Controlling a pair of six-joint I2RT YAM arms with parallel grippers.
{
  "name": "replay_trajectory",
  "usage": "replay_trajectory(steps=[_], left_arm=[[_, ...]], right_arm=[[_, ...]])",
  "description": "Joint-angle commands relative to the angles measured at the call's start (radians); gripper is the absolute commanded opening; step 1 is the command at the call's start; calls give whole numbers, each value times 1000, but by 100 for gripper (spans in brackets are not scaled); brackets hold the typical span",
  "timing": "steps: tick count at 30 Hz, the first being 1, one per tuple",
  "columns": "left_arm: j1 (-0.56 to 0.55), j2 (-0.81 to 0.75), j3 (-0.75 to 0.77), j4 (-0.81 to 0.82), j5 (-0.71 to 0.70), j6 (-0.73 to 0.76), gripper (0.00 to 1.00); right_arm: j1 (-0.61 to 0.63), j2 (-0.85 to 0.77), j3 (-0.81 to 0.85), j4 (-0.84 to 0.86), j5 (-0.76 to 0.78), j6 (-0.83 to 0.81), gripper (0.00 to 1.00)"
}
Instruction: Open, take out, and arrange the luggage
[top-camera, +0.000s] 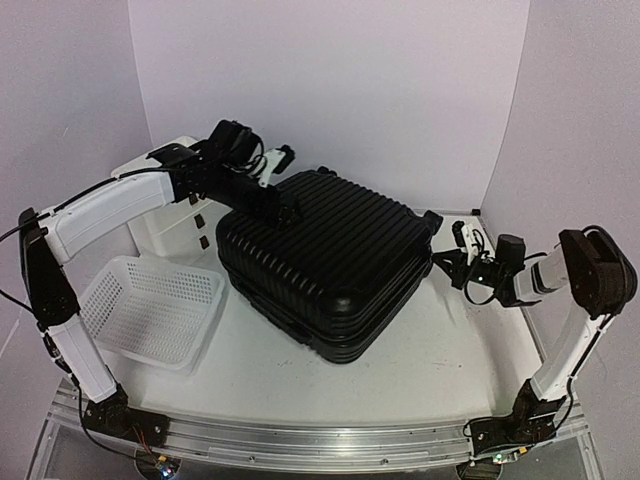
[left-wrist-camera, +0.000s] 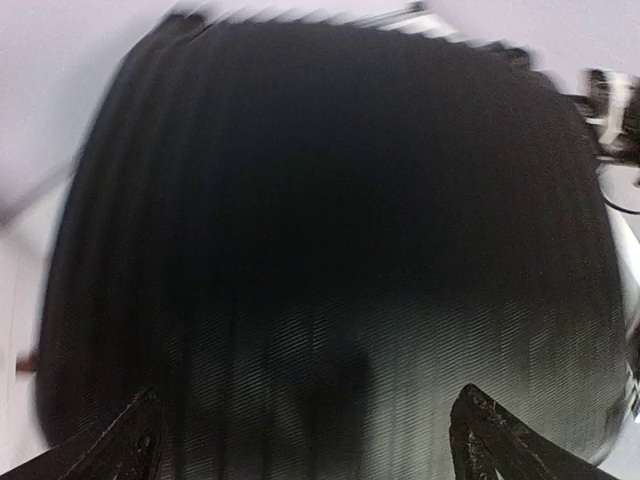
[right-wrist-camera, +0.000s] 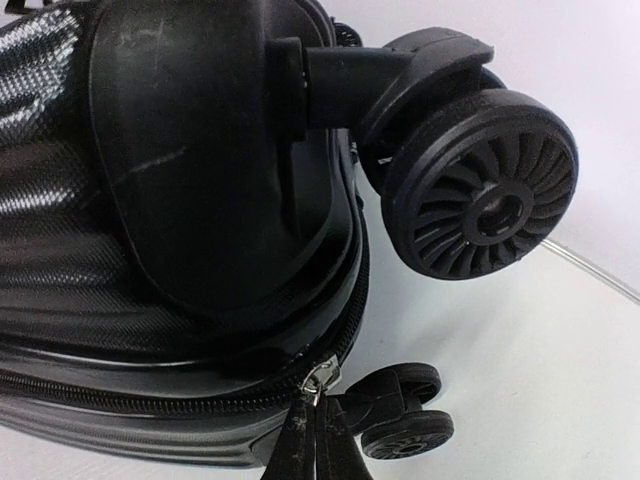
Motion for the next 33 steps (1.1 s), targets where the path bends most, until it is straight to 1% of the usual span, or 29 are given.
replay_trajectory(steps=[1,3,6,9,11,14,18,20,24,26,28,32,33], left_arm=[[-185,84,180,13,-4,213,99],[-243,149,253,10,-18,258,99],[-300,243,343,-4,-67,296,99],[-331,312,385,-19,-141,328,99],[-348,336,388,-22,-193,354,99],[-370,351,371,-31,-218,385,99],[-386,341,305,-34,-234,393,95],[-386,313,253,-35,-200,401,93],[-386,255,144,-33,-135,426,92],[-386,241,103,-32,-108,436,92],[-386,238,75,-32,-108,436,92],[-385,239,2,-21,-105,447,92],[-384,237,-16,-12,-99,456,92]], right_arm=[[134,-156,-132,-119,-17,19,0],[163,-255,-169,-223,31,9,0],[181,-395,-147,-522,102,-28,0],[182,-508,-90,-791,177,-70,0],[181,-572,-78,-896,192,-92,0],[181,-613,-58,-992,203,-96,0],[182,-565,-44,-998,161,-56,0],[180,-525,-36,-997,164,-41,0],[139,-436,-16,-973,157,-33,0],[106,-408,-19,-916,117,-21,0],[63,-386,-40,-817,95,10,0],[-8,-317,-26,-678,-1,28,0],[-24,-286,-10,-657,-45,28,0]])
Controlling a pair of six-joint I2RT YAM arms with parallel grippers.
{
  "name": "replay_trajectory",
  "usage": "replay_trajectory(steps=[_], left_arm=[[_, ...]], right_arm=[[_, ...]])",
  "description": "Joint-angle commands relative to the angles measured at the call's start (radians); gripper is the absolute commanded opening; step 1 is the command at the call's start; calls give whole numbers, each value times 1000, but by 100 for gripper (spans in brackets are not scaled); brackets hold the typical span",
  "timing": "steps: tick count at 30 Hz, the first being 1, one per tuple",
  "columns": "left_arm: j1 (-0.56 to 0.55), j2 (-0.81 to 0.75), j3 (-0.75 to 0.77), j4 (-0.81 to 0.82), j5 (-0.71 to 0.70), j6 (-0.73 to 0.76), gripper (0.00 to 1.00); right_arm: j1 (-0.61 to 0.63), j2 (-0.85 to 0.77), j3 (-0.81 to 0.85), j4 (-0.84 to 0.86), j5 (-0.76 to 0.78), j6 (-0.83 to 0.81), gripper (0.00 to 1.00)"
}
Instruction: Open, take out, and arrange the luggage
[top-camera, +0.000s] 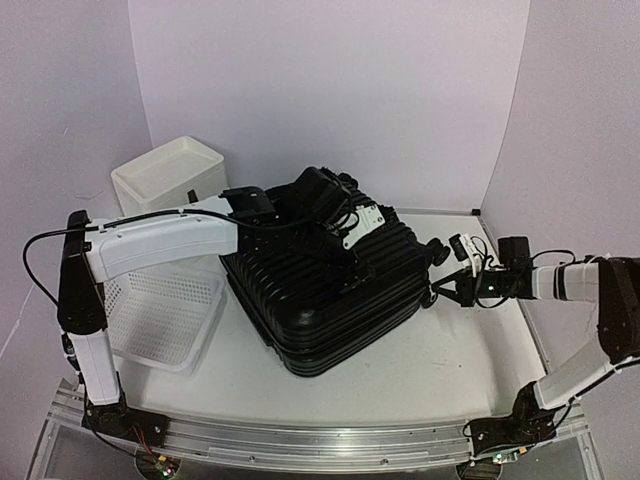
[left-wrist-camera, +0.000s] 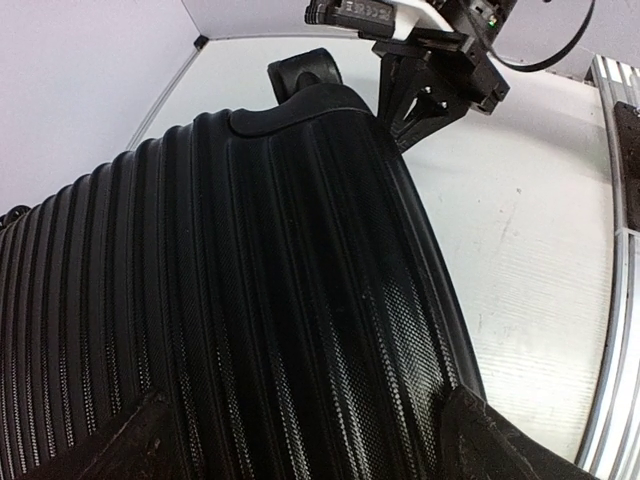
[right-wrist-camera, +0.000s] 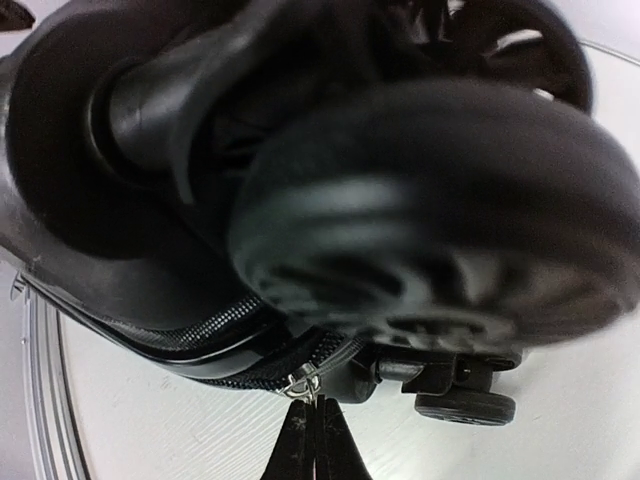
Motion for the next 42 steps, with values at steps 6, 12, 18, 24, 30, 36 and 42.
replay_trajectory(steps=[6,12,18,24,30,36,42], left_arm=[[8,9,-222,-91,44,124,91],[7,-8,-120,-106,72,109,97],[-15,84,182,-105,106,180,99],[-21,237,387,-101,216,365,99],[-20,347,481,-93,237,519,99],[-19,429,531,-67,170,529,99],[-19,503,580,-116,29,572,100]], right_arm=[[-120,241,173,171,-237,-56,0],[-55,176,156,29,-189,-221,0],[49,103,80,20,-169,-247,0],[70,58,33,26,-169,-227,0],[69,38,8,43,-146,-204,0],[69,22,8,45,-132,-179,0],[69,-3,13,45,-81,-137,0]])
